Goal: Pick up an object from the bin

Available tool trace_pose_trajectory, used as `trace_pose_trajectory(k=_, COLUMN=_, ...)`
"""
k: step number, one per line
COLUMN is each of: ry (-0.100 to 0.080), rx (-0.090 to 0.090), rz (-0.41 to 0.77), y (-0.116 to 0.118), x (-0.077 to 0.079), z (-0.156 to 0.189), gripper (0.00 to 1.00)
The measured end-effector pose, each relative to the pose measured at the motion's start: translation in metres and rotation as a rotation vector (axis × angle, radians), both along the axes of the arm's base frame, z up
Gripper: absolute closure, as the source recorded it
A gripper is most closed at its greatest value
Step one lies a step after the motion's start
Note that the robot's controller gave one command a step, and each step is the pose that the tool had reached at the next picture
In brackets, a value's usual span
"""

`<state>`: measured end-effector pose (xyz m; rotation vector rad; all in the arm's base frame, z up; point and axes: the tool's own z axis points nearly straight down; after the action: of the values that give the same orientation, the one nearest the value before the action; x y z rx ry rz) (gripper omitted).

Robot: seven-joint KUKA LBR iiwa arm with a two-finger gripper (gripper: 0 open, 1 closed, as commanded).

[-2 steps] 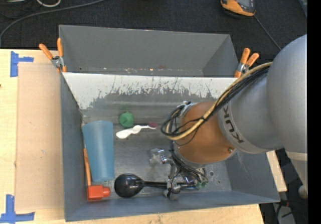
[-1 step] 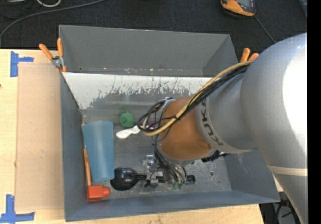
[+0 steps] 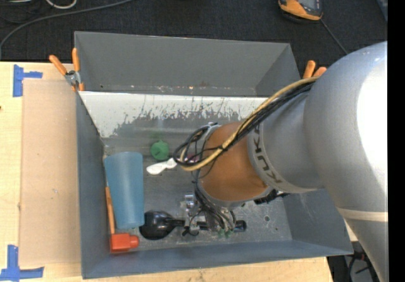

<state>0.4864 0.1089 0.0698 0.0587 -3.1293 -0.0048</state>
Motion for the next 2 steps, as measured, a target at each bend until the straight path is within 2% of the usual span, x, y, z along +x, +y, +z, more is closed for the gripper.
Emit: trace_pose_trajectory(k=2, ry=0.002, rx=0.0, rz=0.004, y=0.0001, x=-0.0007, z=0.0111, gripper=1.0)
